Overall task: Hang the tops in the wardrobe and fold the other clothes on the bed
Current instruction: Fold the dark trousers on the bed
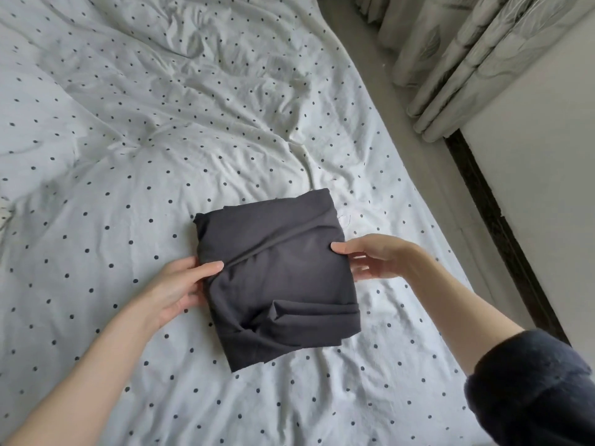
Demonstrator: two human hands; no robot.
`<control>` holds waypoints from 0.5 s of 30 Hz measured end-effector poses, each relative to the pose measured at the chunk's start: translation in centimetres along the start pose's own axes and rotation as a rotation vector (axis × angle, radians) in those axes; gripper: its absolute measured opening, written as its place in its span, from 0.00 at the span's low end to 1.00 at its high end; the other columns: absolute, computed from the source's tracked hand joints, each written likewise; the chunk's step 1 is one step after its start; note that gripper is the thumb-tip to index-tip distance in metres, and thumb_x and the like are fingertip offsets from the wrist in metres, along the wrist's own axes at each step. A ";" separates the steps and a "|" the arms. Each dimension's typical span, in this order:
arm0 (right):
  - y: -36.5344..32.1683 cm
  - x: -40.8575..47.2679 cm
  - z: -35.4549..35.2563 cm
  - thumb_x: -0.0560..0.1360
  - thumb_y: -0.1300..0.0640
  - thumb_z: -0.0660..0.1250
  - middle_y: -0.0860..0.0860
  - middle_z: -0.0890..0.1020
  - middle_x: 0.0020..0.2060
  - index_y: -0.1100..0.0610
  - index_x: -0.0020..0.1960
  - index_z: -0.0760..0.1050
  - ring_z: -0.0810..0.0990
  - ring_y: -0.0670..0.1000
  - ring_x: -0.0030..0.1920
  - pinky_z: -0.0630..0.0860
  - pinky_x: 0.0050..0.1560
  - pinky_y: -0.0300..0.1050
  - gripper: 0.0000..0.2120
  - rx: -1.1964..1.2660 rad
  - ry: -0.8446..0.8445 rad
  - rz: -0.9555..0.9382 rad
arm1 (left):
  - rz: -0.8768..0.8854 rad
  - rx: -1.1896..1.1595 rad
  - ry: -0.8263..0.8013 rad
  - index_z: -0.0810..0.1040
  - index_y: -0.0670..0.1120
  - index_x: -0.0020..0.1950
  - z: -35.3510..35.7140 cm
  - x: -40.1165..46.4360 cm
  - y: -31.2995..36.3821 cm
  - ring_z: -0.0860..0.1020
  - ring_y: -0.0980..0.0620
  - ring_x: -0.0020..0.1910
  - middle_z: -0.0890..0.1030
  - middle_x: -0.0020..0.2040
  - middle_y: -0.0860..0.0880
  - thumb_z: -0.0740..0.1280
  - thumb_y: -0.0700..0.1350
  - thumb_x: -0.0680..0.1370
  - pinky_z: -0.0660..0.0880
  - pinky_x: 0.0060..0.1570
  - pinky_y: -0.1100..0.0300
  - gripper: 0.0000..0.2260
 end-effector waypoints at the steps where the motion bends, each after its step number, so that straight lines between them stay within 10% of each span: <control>1: 0.9 0.0 1.2 0.69 0.56 0.74 0.56 0.79 0.43 0.66 0.53 0.79 0.79 0.53 0.44 0.81 0.44 0.45 0.17 0.005 -0.028 -0.002 | 0.000 0.031 0.018 0.80 0.42 0.52 -0.9 -0.2 -0.1 0.84 0.51 0.41 0.85 0.46 0.47 0.69 0.41 0.74 0.79 0.33 0.60 0.07; 6: 2.1 0.9 4.1 0.70 0.59 0.73 0.55 0.83 0.44 0.63 0.49 0.80 0.82 0.52 0.45 0.79 0.54 0.46 0.10 0.076 -0.031 -0.062 | 0.012 0.138 0.113 0.80 0.43 0.50 -3.2 -0.3 -0.5 0.83 0.52 0.39 0.85 0.42 0.47 0.70 0.40 0.74 0.79 0.32 0.62 0.06; 15: 2.1 2.9 4.3 0.68 0.57 0.73 0.49 0.76 0.29 0.55 0.30 0.75 0.79 0.47 0.31 0.78 0.44 0.43 0.11 0.153 -0.170 -0.124 | -0.005 0.161 0.130 0.80 0.44 0.48 -2.8 1.2 -0.8 0.83 0.53 0.39 0.85 0.42 0.48 0.69 0.40 0.75 0.78 0.31 0.62 0.03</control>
Point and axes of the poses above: each hand's wrist, its own x-axis towards the middle knuckle, its own z-axis out of the palm, y = z × x, the point moved 6 cm from there along x, towards the middle knuckle
